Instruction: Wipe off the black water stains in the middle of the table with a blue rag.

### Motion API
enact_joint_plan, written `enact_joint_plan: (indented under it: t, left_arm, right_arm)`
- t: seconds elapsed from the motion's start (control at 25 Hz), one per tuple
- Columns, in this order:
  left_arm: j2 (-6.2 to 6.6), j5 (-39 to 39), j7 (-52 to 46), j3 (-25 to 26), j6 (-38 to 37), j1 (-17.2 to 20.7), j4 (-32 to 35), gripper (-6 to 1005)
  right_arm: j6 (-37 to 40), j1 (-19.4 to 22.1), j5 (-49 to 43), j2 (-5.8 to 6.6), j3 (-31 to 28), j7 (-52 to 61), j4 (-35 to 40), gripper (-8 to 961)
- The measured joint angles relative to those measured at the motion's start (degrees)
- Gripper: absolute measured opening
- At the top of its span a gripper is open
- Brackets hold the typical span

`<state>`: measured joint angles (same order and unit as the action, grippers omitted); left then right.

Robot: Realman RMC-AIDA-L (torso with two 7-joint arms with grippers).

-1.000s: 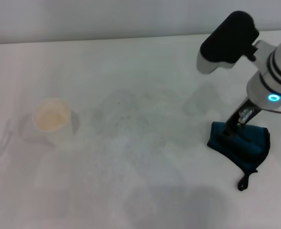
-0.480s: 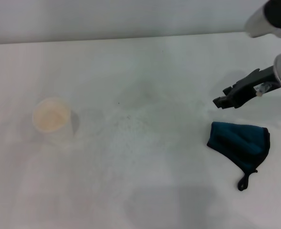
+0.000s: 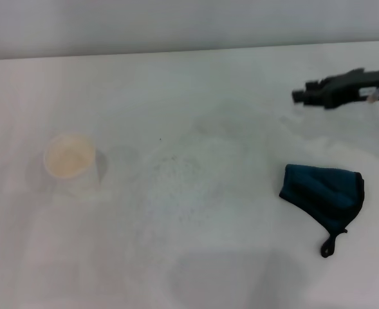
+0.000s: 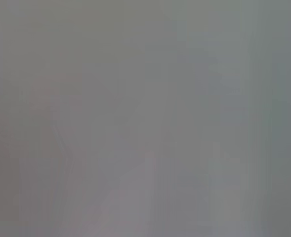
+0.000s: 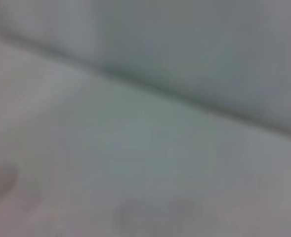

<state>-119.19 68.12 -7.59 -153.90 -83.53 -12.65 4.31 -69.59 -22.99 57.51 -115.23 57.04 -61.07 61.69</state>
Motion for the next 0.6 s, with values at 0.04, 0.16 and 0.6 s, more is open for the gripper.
enact_joint_plan:
  t: [0.04, 0.16, 0.6]
  left_arm:
    - [0.0, 0.0, 0.0, 0.0, 0.03, -0.18, 0.12, 880]
    - [0.04, 0.0, -0.08, 0.0, 0.05, -0.67, 0.34, 879]
    - [0.08, 0.12, -0.3, 0.02, 0.05, -1.44, 0.52, 880]
  right_arm:
    - [0.6, 0.05, 2.74, 0.01, -2.31, -2.99, -1.72, 405]
    - [2.05, 0.31, 10.64, 0.01, -10.29, -11.84, -8.19, 406]
    - [3.23, 2.84, 30.29, 0.32, -28.35, -43.81, -27.72, 409]
